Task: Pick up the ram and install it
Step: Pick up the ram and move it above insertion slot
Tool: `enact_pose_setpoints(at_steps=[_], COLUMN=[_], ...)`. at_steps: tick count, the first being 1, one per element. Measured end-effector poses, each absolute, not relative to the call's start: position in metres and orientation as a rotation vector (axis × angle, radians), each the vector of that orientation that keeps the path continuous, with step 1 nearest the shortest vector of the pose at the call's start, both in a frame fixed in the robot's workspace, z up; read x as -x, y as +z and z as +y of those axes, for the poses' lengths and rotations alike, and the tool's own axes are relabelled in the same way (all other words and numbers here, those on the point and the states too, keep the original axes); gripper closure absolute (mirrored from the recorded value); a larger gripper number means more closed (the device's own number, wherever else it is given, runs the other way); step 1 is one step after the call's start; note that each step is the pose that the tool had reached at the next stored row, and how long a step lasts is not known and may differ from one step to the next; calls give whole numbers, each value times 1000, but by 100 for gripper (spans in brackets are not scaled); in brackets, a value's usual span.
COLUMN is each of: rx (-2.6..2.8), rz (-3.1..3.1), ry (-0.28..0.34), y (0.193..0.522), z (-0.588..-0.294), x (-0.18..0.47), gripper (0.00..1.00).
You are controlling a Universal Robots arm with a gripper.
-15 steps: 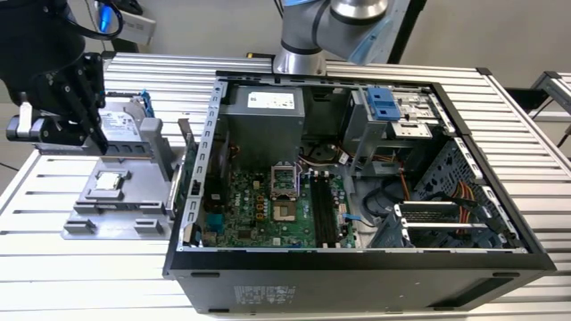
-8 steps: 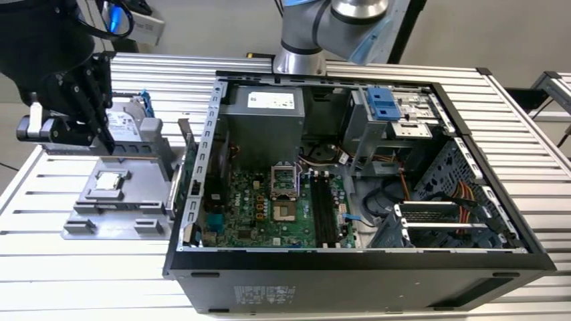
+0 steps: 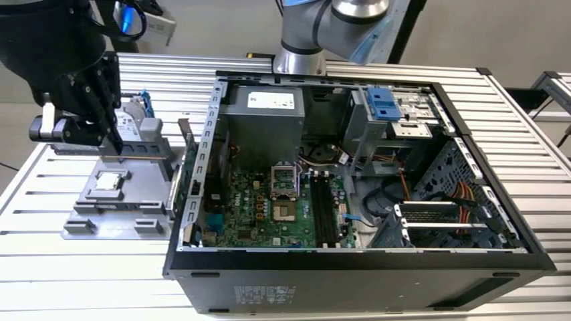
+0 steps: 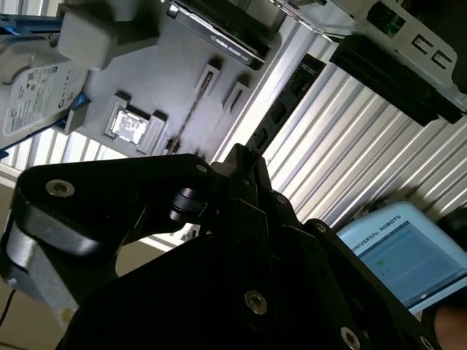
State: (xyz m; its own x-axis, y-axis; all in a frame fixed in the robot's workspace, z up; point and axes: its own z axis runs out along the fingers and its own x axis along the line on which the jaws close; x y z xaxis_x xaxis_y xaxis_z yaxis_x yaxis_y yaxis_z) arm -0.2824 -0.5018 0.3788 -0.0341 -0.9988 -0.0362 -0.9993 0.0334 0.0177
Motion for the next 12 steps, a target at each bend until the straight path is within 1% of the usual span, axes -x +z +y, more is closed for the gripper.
enact_pose_setpoints(at_steps=[12], rx=[2174], rz=[2248], ry=[59], y=[379], z=[-502], x=[270], gripper=[100])
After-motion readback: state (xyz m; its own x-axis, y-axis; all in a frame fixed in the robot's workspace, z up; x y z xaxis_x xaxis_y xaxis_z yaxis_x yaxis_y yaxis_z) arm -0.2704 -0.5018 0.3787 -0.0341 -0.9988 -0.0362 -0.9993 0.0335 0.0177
